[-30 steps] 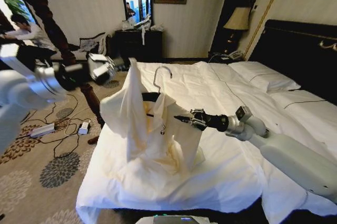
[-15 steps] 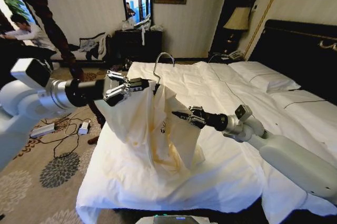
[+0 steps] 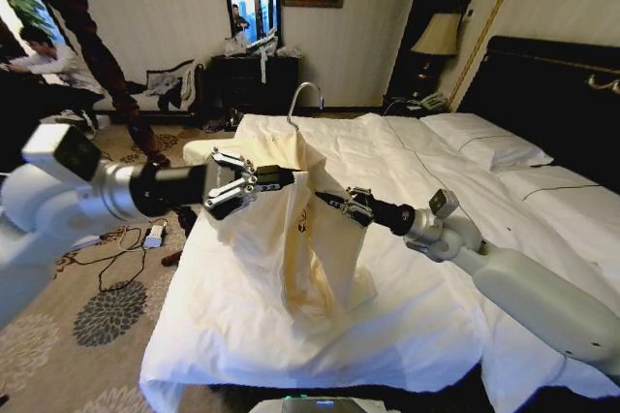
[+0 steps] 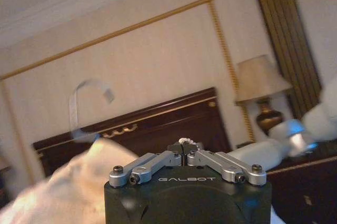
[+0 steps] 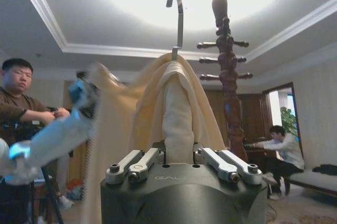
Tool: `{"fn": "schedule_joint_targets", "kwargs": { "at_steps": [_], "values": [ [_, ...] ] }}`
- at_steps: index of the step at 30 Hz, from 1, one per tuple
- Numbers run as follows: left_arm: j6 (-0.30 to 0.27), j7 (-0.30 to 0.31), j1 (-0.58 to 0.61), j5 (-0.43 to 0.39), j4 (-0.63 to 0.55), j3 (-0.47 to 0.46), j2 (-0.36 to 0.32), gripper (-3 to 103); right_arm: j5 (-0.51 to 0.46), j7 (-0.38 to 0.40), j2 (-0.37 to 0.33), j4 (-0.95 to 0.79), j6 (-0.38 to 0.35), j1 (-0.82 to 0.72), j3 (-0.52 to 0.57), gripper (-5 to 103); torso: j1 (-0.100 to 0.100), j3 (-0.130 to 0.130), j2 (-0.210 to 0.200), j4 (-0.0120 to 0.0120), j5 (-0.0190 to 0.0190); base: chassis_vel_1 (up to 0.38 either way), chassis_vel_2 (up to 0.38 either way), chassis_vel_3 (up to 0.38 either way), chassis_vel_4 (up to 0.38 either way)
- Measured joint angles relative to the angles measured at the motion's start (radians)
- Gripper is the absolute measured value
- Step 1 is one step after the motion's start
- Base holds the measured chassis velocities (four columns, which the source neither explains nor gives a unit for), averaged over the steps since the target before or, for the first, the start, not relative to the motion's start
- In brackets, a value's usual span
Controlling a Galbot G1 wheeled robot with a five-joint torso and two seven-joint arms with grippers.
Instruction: Pick up the clothes from the bed and hang them on the clothes hanger.
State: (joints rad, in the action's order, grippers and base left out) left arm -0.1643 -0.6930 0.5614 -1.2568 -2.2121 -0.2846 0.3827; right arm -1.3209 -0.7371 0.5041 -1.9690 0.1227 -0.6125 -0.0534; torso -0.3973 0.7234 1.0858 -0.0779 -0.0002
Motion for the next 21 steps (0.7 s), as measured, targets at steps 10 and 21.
{"fn": "schedule_joint_targets", "kwargs": {
  "at_steps": [10,21],
  "values": [
    [0.012,0.071,0.062,0.034,-0.014,-0.008,0.021,18,-0.042,-0.001,-0.019,-0.014,0.009,-0.001,0.027,18,0.0,0.0,0.0,0.0,0.0002,0.0,0.0,0.0,0.0],
    [0.046,-0.386,0.02,-0.037,0.108,-0.072,-0.045,61,-0.161,0.015,-0.032,-0.003,0.017,-0.006,0.053,18,0.0,0.0,0.0,0.0001,0.0002,0.0,0.0,0.0,0.0]
  ]
}}
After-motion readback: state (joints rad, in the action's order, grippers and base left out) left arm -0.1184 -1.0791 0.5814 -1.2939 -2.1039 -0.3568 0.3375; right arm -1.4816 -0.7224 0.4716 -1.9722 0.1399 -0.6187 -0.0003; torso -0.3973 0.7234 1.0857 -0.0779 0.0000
